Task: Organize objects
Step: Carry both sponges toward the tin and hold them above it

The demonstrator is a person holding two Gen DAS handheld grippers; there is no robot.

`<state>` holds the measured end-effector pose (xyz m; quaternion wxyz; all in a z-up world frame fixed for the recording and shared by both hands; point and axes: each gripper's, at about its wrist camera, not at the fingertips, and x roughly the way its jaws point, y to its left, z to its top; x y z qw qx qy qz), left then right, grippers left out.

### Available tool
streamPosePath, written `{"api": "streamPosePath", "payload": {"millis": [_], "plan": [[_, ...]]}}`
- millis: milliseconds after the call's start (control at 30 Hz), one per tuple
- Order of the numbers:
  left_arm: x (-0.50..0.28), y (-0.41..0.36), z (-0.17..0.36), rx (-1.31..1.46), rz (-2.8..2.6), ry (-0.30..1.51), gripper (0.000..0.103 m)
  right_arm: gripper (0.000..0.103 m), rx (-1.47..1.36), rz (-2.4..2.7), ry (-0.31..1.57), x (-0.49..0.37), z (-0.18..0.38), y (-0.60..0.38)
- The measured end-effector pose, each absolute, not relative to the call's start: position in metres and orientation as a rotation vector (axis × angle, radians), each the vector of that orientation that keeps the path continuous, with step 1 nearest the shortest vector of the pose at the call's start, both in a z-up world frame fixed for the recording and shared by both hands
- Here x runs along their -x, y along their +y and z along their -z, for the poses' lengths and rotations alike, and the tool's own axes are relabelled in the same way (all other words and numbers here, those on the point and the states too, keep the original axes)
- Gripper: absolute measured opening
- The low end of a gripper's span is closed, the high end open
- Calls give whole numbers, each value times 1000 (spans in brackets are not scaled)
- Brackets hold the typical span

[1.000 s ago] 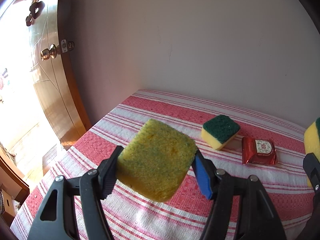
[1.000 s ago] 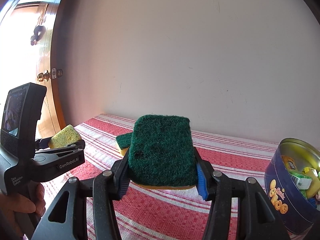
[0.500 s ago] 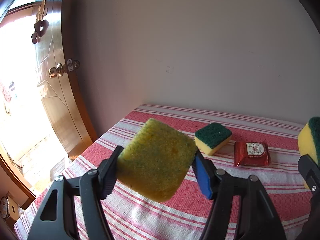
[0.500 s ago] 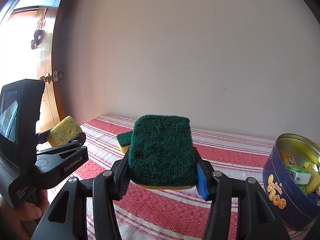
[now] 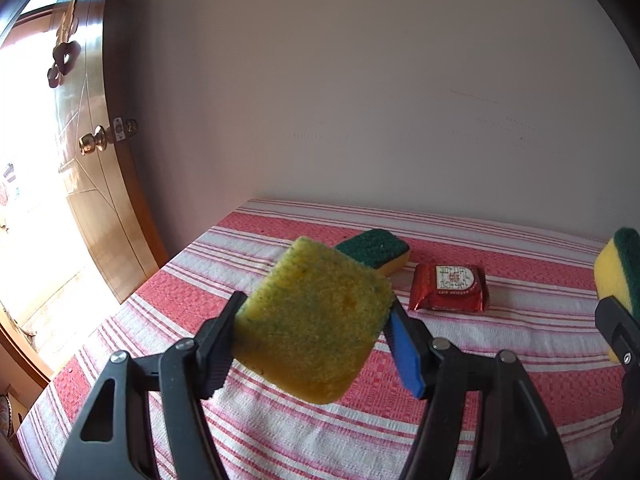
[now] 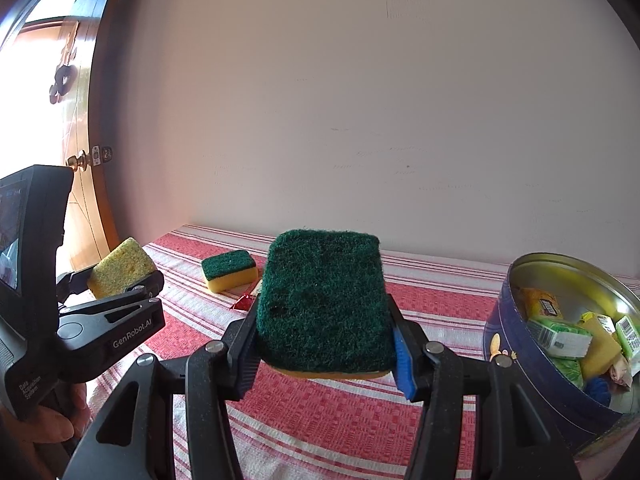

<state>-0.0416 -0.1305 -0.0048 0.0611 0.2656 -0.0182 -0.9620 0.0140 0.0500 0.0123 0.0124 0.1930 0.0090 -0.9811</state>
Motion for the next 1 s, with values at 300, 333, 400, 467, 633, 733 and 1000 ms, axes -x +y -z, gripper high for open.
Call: {"api": "streamPosePath", "payload": {"millis": [300,333,400,467,633,733,1000], "plan": [[29,-94,5,-826,2967,-43,67,56,-599,3103,47,-33,-8,77],[27,-89,4,-829,2974,-47,67,56,-597,3107,47,-34,-8,81],[24,-81,4,-830,2989,-44,67,56,-591,3117,54,-38,-9,87],[22,-71,4,-837,3002,-47,67,56,-583,3124,67,-42,-10,89],[16,-47,3,-844,3036,-59,67,56,-570,3141,82,-52,-12,106],[12,-35,2,-853,3062,-63,67,56,-560,3158,83,-59,-14,118],[-3,-1,-12,-838,3134,-53,67,56,-522,3203,79,-75,-21,148]]}}
